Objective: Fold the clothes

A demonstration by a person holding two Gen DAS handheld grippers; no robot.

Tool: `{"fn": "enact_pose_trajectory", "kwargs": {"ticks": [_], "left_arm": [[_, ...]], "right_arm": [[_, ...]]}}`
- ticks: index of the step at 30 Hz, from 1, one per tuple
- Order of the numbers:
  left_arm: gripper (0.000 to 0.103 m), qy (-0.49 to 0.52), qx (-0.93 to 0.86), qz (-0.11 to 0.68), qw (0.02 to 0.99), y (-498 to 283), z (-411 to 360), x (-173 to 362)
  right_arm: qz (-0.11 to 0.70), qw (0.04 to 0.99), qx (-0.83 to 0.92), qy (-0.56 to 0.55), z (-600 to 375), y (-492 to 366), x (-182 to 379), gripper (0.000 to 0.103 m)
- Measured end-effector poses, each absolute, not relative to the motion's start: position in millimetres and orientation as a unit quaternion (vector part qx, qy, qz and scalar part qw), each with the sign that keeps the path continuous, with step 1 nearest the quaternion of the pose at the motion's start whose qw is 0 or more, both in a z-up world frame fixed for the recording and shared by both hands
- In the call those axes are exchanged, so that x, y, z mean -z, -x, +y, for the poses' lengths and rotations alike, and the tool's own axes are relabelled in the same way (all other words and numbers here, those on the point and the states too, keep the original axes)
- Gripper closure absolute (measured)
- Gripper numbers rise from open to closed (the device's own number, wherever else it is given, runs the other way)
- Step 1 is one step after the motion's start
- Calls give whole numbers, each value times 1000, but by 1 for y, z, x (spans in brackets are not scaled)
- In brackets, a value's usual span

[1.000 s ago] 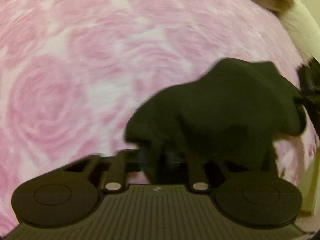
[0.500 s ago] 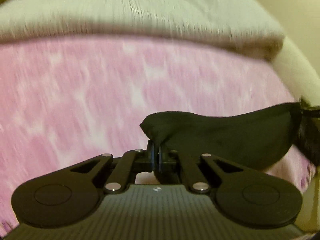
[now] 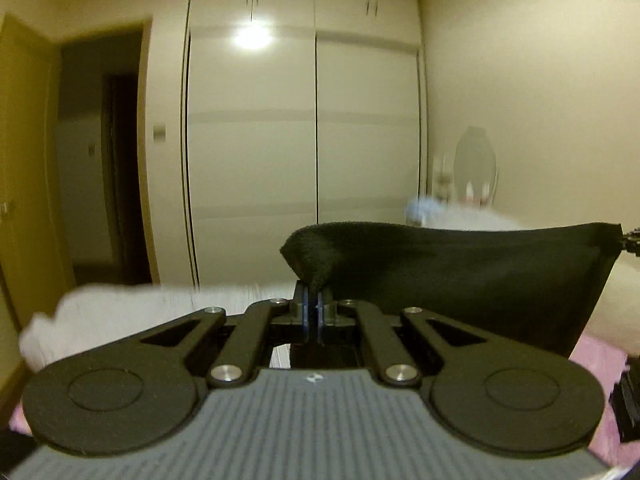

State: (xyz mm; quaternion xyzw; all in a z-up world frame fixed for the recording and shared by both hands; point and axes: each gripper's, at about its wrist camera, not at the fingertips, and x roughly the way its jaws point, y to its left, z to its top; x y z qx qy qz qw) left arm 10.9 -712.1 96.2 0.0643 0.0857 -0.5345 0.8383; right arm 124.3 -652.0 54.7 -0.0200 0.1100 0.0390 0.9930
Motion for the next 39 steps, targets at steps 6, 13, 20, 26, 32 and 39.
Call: {"fn": "enact_pose_trajectory", "kwargs": {"ticks": [6, 13, 20, 26, 32, 39], "left_arm": [[101, -75, 560, 75, 822, 17, -636, -94], [101, -145, 566, 263, 768, 56, -535, 49], [101, -224, 521, 443, 695, 87, -459, 173], [95, -292, 515, 498, 633, 76, -468, 207], [81, -286, 507, 486, 651, 59, -501, 189], [59, -316, 508, 423, 681, 43, -606, 192]], "right_arm": [[51, 997, -25, 58, -611, -43, -76, 99], [253, 965, -59, 27, -576, 39, 41, 99], [472, 875, -101, -16, -539, 110, 169, 99], [601, 789, -125, -13, -524, 135, 240, 91], [571, 814, -106, 1, -554, 121, 217, 60], [519, 849, -95, -33, -606, 38, 231, 59]]}}
